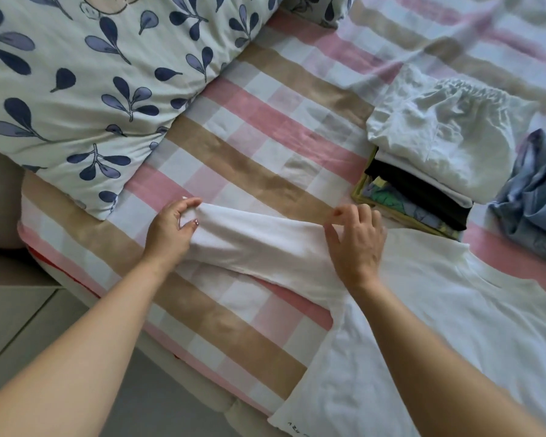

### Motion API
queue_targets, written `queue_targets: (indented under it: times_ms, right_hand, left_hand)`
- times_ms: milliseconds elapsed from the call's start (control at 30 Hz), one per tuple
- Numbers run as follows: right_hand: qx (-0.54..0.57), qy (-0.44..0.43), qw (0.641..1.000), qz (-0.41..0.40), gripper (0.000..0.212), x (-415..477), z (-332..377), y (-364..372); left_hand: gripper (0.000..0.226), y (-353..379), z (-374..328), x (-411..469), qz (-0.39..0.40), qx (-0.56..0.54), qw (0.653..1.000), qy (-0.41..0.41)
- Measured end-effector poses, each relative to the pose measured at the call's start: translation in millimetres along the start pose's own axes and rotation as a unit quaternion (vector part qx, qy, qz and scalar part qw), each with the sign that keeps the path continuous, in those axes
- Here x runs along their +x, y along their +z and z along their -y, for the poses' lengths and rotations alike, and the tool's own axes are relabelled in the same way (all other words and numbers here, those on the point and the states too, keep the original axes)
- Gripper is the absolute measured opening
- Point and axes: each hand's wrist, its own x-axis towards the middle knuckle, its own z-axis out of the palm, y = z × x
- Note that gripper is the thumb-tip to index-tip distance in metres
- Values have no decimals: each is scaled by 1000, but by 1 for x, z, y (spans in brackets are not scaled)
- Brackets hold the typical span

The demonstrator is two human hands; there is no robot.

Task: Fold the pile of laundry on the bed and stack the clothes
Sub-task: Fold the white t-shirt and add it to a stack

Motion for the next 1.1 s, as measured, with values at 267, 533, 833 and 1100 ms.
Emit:
queue_targets:
  times_ms: [267, 533, 833, 1100]
  right_hand:
    - [-27, 24, 988, 153, 30, -40, -3, 7]
    - [571, 231, 755, 226, 25, -82, 55, -36]
    - [467, 330, 816, 87, 18, -76, 43, -28]
    - [378, 223, 885, -153, 22, -122, -75, -120]
  left_hand:
    - [42, -23, -18, -20, 47, -44, 998, -8]
    - [79, 27, -85, -87, 134, -185, 973, -18]
    - [38, 49, -88, -129, 38, -304, 949, -78]
    - [37, 93, -125, -159, 47, -177, 983, 21]
